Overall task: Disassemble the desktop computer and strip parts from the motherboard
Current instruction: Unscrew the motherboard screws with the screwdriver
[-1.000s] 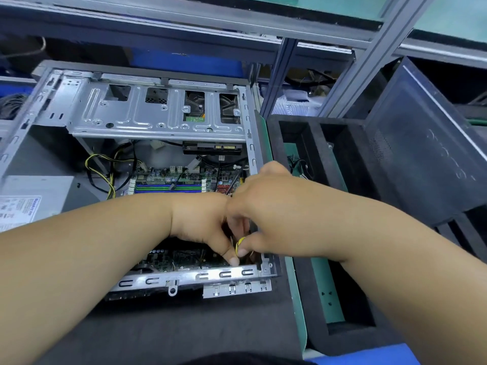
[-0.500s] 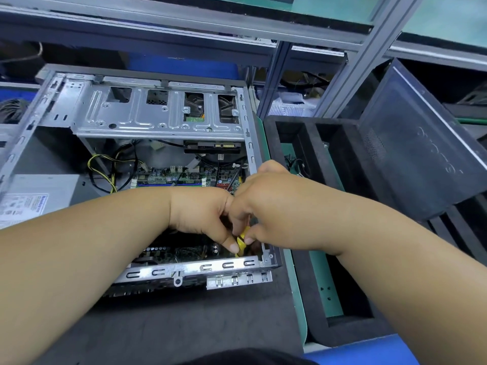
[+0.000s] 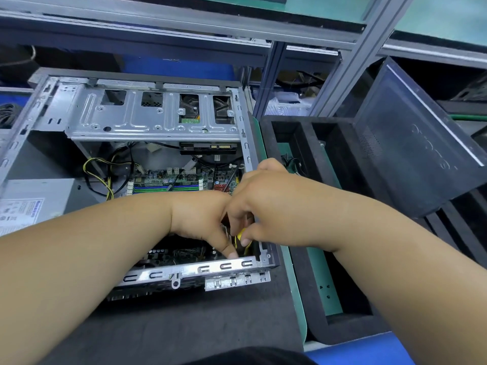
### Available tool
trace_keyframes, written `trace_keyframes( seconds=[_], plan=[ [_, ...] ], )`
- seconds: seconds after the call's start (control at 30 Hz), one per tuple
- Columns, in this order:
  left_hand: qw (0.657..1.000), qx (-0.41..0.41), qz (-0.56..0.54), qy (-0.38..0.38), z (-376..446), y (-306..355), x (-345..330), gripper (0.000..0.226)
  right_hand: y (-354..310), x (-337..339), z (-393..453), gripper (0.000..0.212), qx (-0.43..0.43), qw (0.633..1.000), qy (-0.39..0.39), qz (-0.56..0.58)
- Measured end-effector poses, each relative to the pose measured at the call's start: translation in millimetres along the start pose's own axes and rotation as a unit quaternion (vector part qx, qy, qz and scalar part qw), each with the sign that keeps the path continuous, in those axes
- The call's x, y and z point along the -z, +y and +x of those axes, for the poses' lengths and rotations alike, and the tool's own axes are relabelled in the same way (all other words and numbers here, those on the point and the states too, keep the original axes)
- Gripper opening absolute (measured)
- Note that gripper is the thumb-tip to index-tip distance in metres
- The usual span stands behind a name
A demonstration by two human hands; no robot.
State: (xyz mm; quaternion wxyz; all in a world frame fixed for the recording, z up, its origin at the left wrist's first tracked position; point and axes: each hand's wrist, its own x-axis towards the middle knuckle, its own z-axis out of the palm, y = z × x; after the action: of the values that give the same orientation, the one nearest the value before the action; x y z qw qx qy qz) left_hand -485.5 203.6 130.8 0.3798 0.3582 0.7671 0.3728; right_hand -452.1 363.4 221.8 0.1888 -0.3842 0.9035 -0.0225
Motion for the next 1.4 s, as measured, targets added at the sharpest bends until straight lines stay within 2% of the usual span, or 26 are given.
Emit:
trace_keyframes(
  seconds=[0.2,0.37,0.5,0.7,0.77,0.87,1.0,1.17,1.4],
  plan=[
    [0.999,-0.002,-0.048,-0.021,-0.4,-4.6,1.8,0.017,1.9,0.9,0.2,0.018,0.011,1.0,-0.019,0.013],
    [1.0,-0.004,-0.012,0.005,4.3,-5.7,-1.0,0.022,5.4,1.9,-3.3,0.017,0.006,0.999,-0.006,0.046],
    [0.999,-0.025,-0.01,0.031,4.4,-4.1,-1.4,0.031,6.3,3.6,-3.8,0.012,-0.003,1.0,0.019,0.024],
    [0.998,-0.027,-0.047,-0.015,-0.1,-1.7,2.1,0.035,1.9,3.6,2.0,0.015,0.0,1.0,-0.008,-0.005],
    [0.997,-0.021,-0.065,-0.029,-1.5,-5.1,4.8,0.031,2.0,3.3,2.9,0.018,0.003,1.0,-0.008,-0.005],
    [0.998,-0.003,-0.051,-0.031,-1.3,-8.9,6.7,0.014,1.9,2.3,3.6,0.018,0.009,1.0,-0.01,0.005],
    [1.0,0.01,-0.01,-0.014,2.9,-10.2,3.5,0.028,0.6,3.3,1.2,0.021,0.026,0.999,-0.008,0.031],
    [0.999,-0.004,-0.033,0.015,2.4,-6.5,0.6,0.018,2.4,1.2,-2.2,0.018,-0.001,0.999,0.045,0.015],
    [0.999,-0.004,-0.047,-0.027,-0.9,-6.4,4.2,0.025,-4.0,-0.1,3.4,0.012,0.005,1.0,0.011,0.011]
  ],
)
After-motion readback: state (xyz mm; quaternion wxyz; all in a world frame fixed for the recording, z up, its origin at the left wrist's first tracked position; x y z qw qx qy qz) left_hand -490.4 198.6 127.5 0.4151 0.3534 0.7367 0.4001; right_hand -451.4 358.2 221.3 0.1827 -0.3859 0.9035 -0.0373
